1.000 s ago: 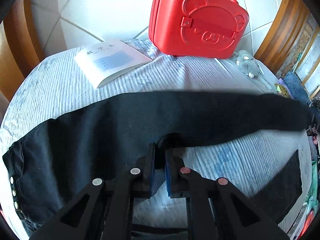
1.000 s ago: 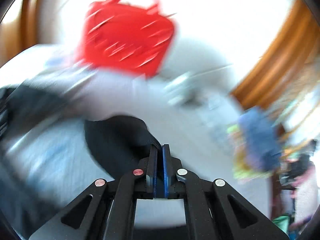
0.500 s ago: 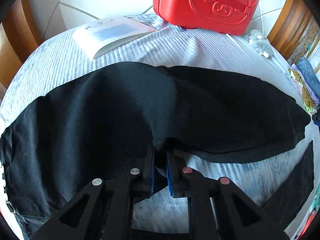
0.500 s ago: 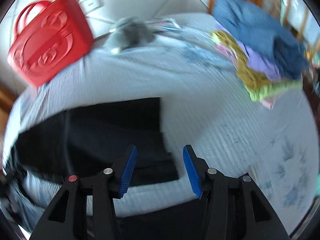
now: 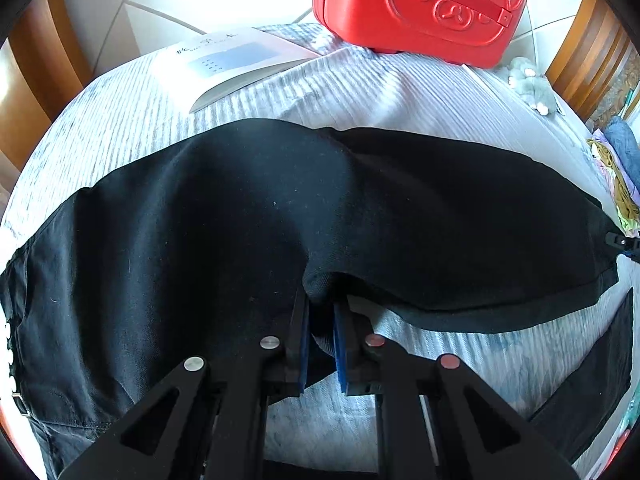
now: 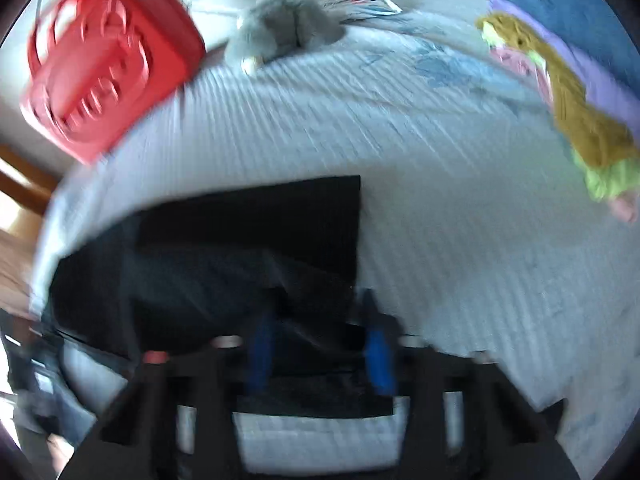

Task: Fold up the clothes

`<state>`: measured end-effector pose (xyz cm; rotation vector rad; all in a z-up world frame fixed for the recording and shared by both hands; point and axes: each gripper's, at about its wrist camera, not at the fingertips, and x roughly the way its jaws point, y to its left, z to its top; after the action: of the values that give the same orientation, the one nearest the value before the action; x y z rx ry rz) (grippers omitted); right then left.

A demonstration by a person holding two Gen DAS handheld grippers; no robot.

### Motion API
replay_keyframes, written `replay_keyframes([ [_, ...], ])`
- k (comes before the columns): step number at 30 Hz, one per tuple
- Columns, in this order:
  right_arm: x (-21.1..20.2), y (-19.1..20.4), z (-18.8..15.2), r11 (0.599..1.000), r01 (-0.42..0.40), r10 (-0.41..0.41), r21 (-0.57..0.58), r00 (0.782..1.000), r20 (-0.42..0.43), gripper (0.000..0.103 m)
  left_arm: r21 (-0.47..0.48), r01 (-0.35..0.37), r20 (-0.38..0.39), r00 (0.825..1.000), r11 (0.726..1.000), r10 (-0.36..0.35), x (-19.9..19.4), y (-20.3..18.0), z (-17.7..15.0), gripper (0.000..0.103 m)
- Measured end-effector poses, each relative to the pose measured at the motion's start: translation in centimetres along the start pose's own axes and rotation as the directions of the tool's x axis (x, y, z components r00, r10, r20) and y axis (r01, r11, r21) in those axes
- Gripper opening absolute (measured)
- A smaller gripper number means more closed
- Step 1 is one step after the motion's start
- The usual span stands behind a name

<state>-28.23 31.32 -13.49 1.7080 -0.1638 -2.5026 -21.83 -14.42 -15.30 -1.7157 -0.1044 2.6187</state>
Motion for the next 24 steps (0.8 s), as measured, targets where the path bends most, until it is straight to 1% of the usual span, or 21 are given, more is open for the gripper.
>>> replay_keyframes([
  [1, -0.5, 0.8, 0.3, 0.998, 0.059, -0.059, -0.033, 0.998, 0.018, 0.015, 0.009, 0.003, 0.006, 1.000, 1.000, -0.003, -0.2, -0.2, 0.0, 0.009],
  [2, -1.7, 1.2, 0.8, 0.994, 0.100, -0.097, -0.046, 0.993, 0.064, 0.014, 0.024, 0.007, 0.015, 1.000, 1.000, -0.007, -0.4, -0.7, 0.0, 0.009],
  [4, -4.5, 1.8, 1.8, 0.982, 0.178, -0.166, -0.063, 0.973, 0.162, 0.010, 0.050, 0.025, 0.028, 0.999, 0.998, -0.027, -0.9, -1.8, 0.0, 0.009],
  [5, -6.1, 1.9, 2.3, 0.974, 0.218, -0.199, -0.065, 0.955, 0.219, 0.010, 0.070, 0.030, 0.035, 0.999, 0.997, -0.032, -1.1, -2.5, 0.1, 0.009],
  [6, -7.8, 1.6, 2.9, 0.961, 0.275, -0.252, -0.045, 0.927, 0.277, 0.007, 0.090, 0.029, 0.037, 0.999, 0.996, -0.032, -1.1, -3.2, 0.1, 0.009],
  [7, -9.5, 1.1, 3.6, 0.944, 0.331, -0.306, -0.018, 0.892, 0.332, 0.003, 0.108, 0.026, 0.037, 0.999, 0.994, -0.030, -1.0, -3.9, 0.1, 0.011],
  [8, -10.0, -0.2, 4.3, 0.941, 0.338, -0.323, 0.011, 0.888, 0.327, 0.003, 0.123, 0.037, 0.027, 0.999, 0.992, -0.040, -0.7, -4.5, 0.0, 0.014],
  [9, -10.3, -1.6, 5.0, 0.940, 0.339, -0.334, 0.039, 0.889, 0.314, 0.003, 0.128, 0.052, 0.013, 0.998, 0.990, -0.054, -0.3, -4.9, 0.0, 0.018],
  [10, -9.6, -2.9, 5.2, 0.955, 0.293, -0.296, 0.048, 0.919, 0.261, 0.003, 0.131, 0.066, -0.003, 0.998, 0.989, -0.066, 0.1, -5.2, -0.2, 0.030],
  [11, -8.8, -4.1, 5.4, 0.969, 0.241, -0.248, 0.058, 0.947, 0.203, 0.003, 0.146, 0.077, -0.010, 0.997, 0.986, -0.076, 0.0, -5.5, -0.4, 0.038],
  [13, -6.7, -4.2, 4.3, 0.978, 0.208, -0.207, 0.005, 0.973, 0.106, 0.006, 0.182, 0.093, -0.009, 0.996, 0.979, -0.093, -0.7, -5.9, -1.1, 0.041],
  [14, -6.1, -4.1, 3.9, 0.983, 0.184, -0.182, -0.009, 0.980, 0.080, 0.006, 0.184, 0.119, -0.005, 0.993, 0.976, -0.120, -1.4, -5.8, -1.5, 0.041],
  [15, -5.7, -4.1, 4.1, 0.988, 0.155, -0.155, 0.005, 0.985, 0.075, 0.011, 0.171, 0.143, 0.002, 0.989, 0.975, -0.146, -2.3, -5.3, -1.7, 0.041],
  [16, -5.3, -4.1, 4.3, 0.992, 0.125, -0.126, 0.022, 0.989, 0.073, 0.018, 0.156, 0.148, 0.011, 0.988, 0.977, -0.151, -3.0, -4.6, -1.9, 0.041],
  [17, -5.0, -4.1, 4.6, 0.995, 0.095, -0.098, 0.040, 0.993, 0.072, 0.024, 0.135, 0.135, 0.024, 0.990, 0.982, -0.139, -3.8, -3.6, -2.0, 0.042],
  [19, -4.2, -4.1, 5.1, 0.997, 0.035, -0.041, 0.075, 0.997, 0.071, 0.056, 0.084, 0.081, 0.038, 0.996, 0.993, -0.085, -4.7, -1.1, -2.3, 0.042],
  [20, -3.9, -4.1, 5.4, 0.996, 0.005, -0.012, 0.092, 0.997, 0.071, 0.061, 0.058, 0.053, 0.043, 0.998, 0.997, -0.055, -5.0, 0.2, -2.4, 0.042],
  [21, -3.5, -4.2, 5.9, 0.995, -0.012, 0.005, 0.101, 0.997, 0.072, 0.063, 0.031, 0.024, 0.047, 0.999, 0.999, -0.025, -5.4, 1.4, -2.5, 0.042],
  [22, -3.0, -4.2, 6.5, 0.994, -0.032, 0.026, 0.101, 0.998, 0.056, 0.063, 0.004, 0.000, 0.045, 0.999, 1.000, 0.000, -5.7, 2.7, -2.8, 0.042],
  [23, -2.3, -4.2, 6.9, 0.995, -0.030, 0.027, 0.098, 0.999, 0.035, 0.063, -0.031, -0.026, 0.039, 0.999, 0.999, 0.027, -5.9, 4.3, -3.3, 0.042],
  [24, -1.6, -4.2, 7.1, 0.996, -0.013, 0.011, 0.089, 1.000, 0.021, 0.064, -0.065, -0.052, 0.033, 0.998, 0.997, 0.055, -6.2, 5.9, -3.8, 0.042],
])
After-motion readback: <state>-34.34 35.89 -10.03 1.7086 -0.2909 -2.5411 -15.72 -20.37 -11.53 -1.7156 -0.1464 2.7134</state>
